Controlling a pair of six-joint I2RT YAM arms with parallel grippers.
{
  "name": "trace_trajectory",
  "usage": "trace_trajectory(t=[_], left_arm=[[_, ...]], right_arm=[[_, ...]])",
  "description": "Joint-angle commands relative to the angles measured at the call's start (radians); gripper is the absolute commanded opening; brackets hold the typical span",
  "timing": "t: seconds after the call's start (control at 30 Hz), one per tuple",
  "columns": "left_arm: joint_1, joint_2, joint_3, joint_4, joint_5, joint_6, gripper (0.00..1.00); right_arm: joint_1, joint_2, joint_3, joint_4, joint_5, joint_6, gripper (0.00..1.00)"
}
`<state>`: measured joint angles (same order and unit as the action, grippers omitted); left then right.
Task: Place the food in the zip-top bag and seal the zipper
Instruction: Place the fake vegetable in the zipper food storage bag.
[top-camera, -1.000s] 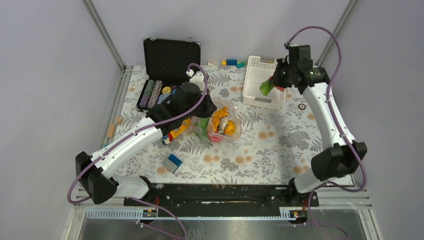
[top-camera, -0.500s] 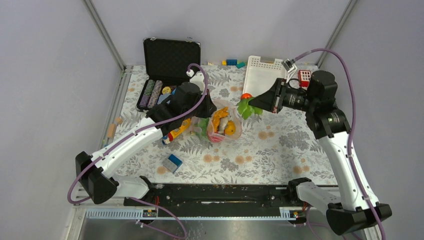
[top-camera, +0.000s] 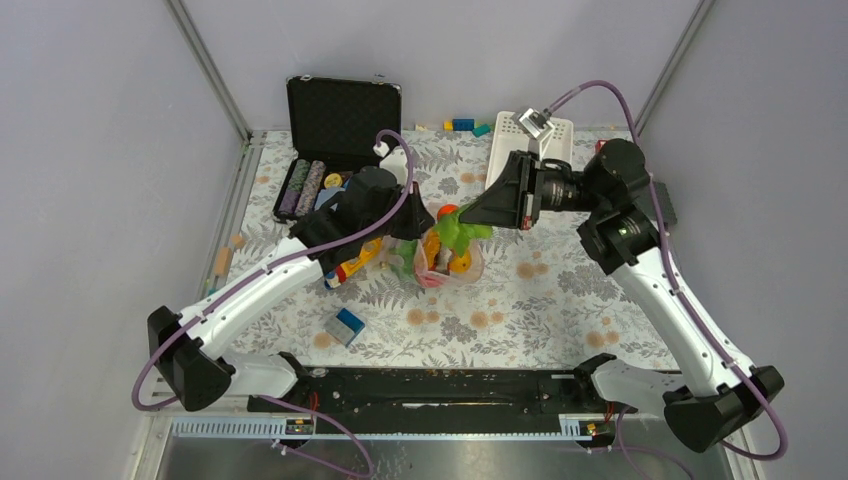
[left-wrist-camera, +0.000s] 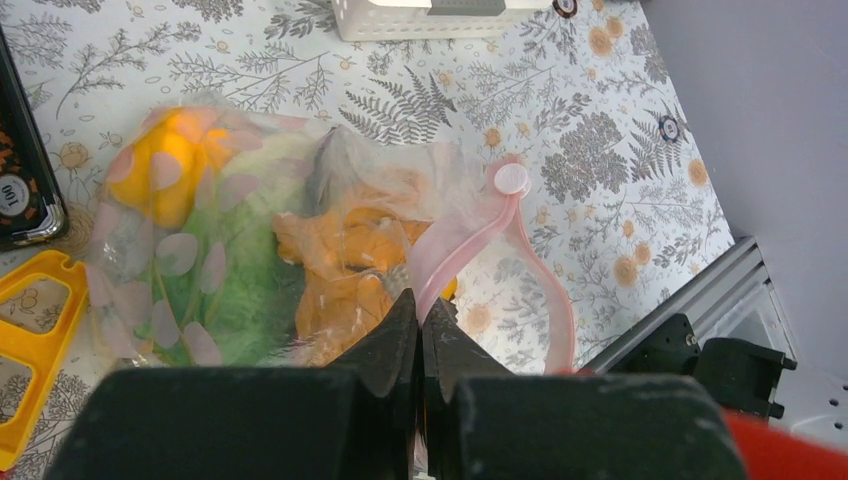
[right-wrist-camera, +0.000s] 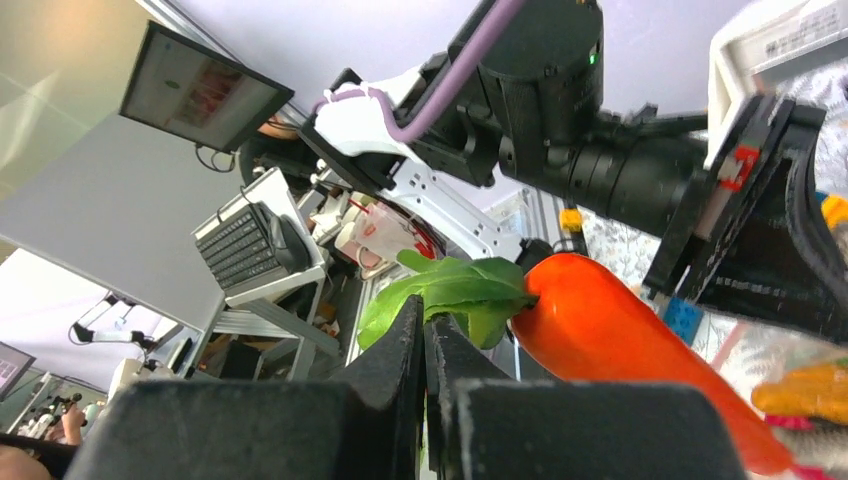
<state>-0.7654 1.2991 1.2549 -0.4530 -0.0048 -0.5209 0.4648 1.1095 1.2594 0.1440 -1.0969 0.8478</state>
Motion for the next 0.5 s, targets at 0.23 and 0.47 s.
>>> trace_trajectory(t=[0.23,0.47], left_arm=[[0.005,-0.125,-0.055,0.08,0.113,-0.027,0.0],[0.005,-0.132,-0.057,0.072,0.106,-0.05,0.0]], right_arm=[[0.043,0.112,0.0,0.478,-0.029,0.235,0.0],[0.055,0.152,-0.054,0.769,-0.052,0.444,0.0]])
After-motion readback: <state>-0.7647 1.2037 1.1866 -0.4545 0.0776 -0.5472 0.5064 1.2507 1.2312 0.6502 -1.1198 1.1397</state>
